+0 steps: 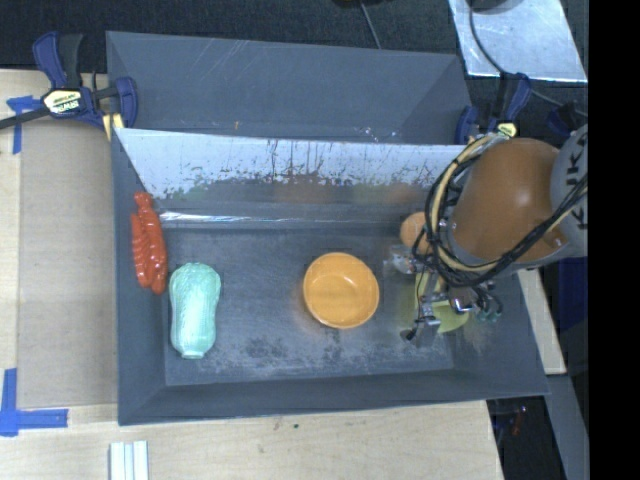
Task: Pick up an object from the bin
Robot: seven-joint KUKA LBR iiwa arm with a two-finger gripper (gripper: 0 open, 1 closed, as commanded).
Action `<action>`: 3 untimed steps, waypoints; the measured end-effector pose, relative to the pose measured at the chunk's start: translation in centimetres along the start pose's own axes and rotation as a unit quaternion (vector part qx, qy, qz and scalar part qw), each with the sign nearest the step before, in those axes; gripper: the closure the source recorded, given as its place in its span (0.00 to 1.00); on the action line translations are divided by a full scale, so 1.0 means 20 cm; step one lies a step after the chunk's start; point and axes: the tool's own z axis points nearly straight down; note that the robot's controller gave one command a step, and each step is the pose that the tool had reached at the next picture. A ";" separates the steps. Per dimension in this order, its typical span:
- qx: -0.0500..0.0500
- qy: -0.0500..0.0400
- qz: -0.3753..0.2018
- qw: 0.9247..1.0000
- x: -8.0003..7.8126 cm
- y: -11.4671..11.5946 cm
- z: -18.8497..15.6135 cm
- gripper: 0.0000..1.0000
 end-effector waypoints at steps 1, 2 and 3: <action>0.001 -0.006 -0.062 0.998 -0.15 0.05 -0.35 0.00; -0.001 -0.001 0.098 0.995 -0.12 0.11 0.03 0.00; 0.000 0.000 0.011 1.000 -0.04 0.15 0.08 0.00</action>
Offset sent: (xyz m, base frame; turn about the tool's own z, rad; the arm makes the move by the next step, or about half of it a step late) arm 0.0178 0.0293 -0.0486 0.3622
